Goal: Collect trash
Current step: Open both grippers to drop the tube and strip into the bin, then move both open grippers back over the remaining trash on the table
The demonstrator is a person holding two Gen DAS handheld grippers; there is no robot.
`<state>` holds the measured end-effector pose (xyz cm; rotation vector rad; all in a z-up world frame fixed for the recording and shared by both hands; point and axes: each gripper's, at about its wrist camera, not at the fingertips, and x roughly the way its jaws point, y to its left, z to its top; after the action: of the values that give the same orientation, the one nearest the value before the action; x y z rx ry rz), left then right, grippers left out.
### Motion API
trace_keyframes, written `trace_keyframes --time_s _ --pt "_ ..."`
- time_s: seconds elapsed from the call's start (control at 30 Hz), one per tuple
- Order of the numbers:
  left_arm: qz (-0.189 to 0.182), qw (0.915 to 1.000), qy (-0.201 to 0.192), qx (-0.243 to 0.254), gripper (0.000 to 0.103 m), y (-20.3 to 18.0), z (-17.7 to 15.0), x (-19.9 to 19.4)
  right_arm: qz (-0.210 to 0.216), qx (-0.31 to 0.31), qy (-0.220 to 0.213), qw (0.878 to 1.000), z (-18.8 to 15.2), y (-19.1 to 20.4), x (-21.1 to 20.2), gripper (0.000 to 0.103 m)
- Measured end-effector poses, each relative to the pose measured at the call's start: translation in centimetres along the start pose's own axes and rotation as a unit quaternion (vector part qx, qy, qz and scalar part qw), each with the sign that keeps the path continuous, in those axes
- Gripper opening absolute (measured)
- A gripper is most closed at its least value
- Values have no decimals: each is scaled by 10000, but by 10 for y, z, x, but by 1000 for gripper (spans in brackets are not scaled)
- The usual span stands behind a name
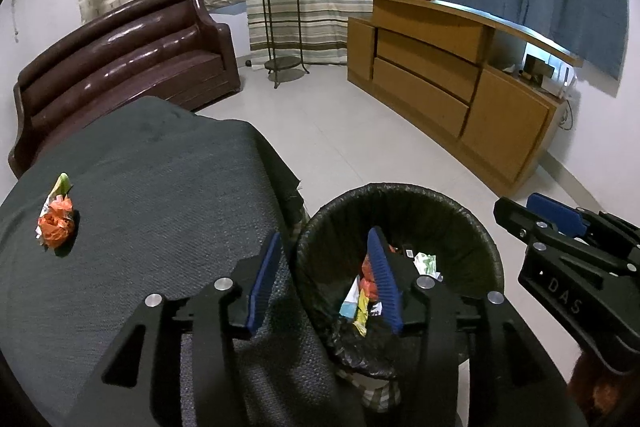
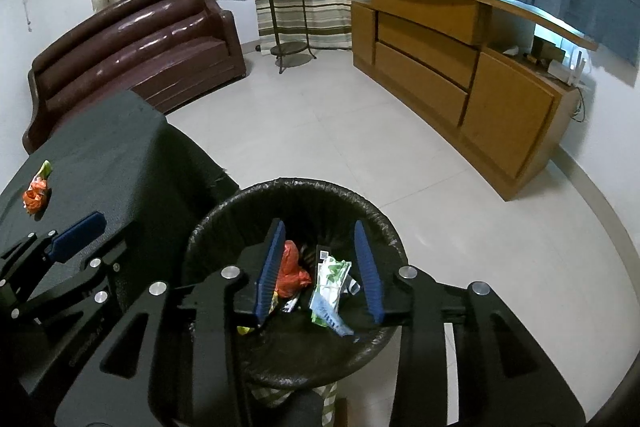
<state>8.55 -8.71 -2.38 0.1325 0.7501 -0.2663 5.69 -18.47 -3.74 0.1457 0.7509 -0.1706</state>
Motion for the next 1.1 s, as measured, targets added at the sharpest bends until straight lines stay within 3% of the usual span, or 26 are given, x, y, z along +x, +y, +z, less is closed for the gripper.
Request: trace_keyframes --time_s 0.43,0.83,1.1 --pt "131 9995 -96 -255 59 26 1 -13 101 -52 -7 9999 0 9 -5 60" --pt "687 9948 -195 -722 63 97 -13 -42 498 -327 58 9982 0 63 -8 60" --pt "1195 9863 -289 -1101 63 162 -27 -67 977 -677 86 9929 6 132 -7 60"
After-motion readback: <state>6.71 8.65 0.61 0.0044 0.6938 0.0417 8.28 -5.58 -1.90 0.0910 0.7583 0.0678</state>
